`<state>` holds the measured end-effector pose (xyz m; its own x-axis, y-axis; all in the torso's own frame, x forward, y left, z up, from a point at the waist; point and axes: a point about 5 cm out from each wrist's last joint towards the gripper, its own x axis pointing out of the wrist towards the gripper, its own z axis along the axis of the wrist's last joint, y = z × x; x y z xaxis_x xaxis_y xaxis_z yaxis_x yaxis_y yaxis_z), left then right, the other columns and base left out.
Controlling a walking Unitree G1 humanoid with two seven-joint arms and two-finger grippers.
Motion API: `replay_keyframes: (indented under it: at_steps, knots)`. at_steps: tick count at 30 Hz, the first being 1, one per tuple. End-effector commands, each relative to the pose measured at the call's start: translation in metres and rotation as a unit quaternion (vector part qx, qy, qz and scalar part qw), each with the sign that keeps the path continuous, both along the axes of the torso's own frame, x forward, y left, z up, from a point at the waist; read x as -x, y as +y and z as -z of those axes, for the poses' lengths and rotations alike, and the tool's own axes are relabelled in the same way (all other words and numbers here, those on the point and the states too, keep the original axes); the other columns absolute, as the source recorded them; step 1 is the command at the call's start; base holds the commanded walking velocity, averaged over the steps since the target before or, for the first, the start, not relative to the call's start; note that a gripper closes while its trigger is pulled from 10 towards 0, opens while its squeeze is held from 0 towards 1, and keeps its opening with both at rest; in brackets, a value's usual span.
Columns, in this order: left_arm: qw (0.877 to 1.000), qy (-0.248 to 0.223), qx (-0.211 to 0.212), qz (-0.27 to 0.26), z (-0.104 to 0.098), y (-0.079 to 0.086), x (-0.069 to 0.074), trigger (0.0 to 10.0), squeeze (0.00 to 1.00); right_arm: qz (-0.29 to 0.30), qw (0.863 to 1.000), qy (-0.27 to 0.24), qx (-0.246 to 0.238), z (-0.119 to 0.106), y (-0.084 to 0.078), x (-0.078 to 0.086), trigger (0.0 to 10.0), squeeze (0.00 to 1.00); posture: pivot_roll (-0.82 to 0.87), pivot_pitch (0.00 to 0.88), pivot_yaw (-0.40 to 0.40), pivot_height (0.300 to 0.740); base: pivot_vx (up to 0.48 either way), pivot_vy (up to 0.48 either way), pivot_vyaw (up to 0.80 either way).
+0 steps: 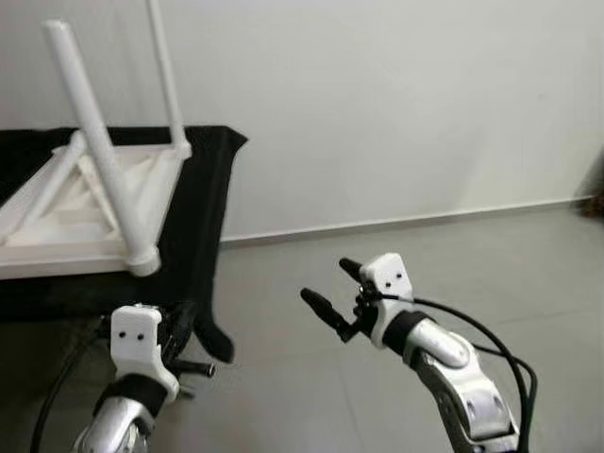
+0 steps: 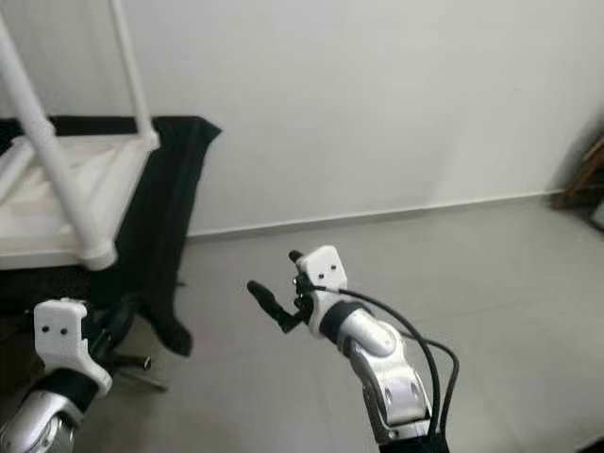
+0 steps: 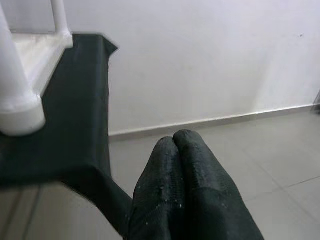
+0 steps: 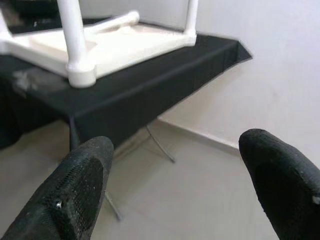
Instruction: Building children table
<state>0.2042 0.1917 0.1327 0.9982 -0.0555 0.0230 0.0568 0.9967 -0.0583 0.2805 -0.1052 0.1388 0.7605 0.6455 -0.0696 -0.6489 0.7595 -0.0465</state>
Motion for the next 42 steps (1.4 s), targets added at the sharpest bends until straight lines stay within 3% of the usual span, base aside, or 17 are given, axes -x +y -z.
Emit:
replay_keyframes:
  at_steps: [1,16,42]
  knots:
    - [1.0,-0.003,-0.003,0.001,-0.002,0.0,-0.001,10.0,0.0,0.006,1.0,-0.011,0.012,-0.003,-0.001,-0.003,10.0,0.0,-0.05,0.021,-0.036,0.74,0.0,-0.48,0.0]
    - [1.0,-0.003,0.019,0.009,-0.002,0.0,-0.005,10.0,0.0,0.034,0.998,-0.032,0.03,-0.009,0.004,-0.015,10.0,0.0,-0.05,0.027,-0.04,0.74,0.0,-0.064,0.0]
    - [1.0,-0.002,0.015,0.019,-0.001,-0.001,-0.005,10.0,0.0,0.032,0.999,-0.023,0.03,-0.005,0.006,-0.017,10.0,0.0,-0.05,0.017,-0.043,0.74,0.39,0.0,0.06]
